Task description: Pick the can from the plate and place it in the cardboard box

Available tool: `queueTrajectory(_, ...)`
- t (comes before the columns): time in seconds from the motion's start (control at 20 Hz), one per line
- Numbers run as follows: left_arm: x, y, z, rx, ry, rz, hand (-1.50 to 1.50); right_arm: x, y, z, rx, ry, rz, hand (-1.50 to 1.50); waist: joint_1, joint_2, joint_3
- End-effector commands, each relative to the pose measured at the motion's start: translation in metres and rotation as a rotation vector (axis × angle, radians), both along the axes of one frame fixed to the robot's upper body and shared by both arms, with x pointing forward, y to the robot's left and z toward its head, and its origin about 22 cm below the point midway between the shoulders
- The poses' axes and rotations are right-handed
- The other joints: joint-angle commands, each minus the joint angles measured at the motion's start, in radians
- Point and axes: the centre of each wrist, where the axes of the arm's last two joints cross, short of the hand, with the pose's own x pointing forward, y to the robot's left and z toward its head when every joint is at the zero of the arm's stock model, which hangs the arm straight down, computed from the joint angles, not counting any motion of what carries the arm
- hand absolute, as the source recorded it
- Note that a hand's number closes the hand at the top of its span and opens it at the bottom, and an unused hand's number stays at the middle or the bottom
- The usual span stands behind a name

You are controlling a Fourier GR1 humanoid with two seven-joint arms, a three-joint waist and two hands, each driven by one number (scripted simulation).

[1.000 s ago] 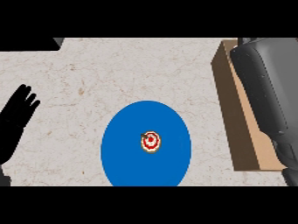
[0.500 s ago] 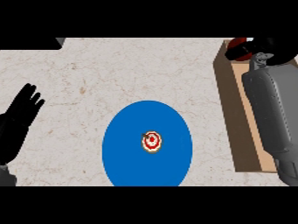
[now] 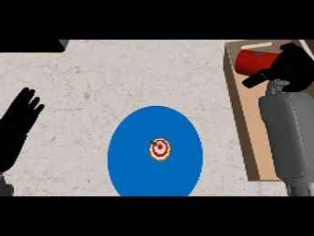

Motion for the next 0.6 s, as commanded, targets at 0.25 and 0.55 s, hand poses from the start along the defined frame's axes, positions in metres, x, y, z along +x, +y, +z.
queueTrajectory(0.25,0.001,-0.004,-0.01,-0.002,0.015,0.012,0.0,-0.024,-0.001,0.006,0.101,-0.538,-0.107,-1.5,-0.005,0.002,0.001)
queueTrajectory(0.55,-0.007,0.017,0.001,0.002,-0.004,0.018,0.0,-0.057,-0.025,0.025,0.174,-0.738,-0.193,-1.5,-0.009,-0.004,0.0)
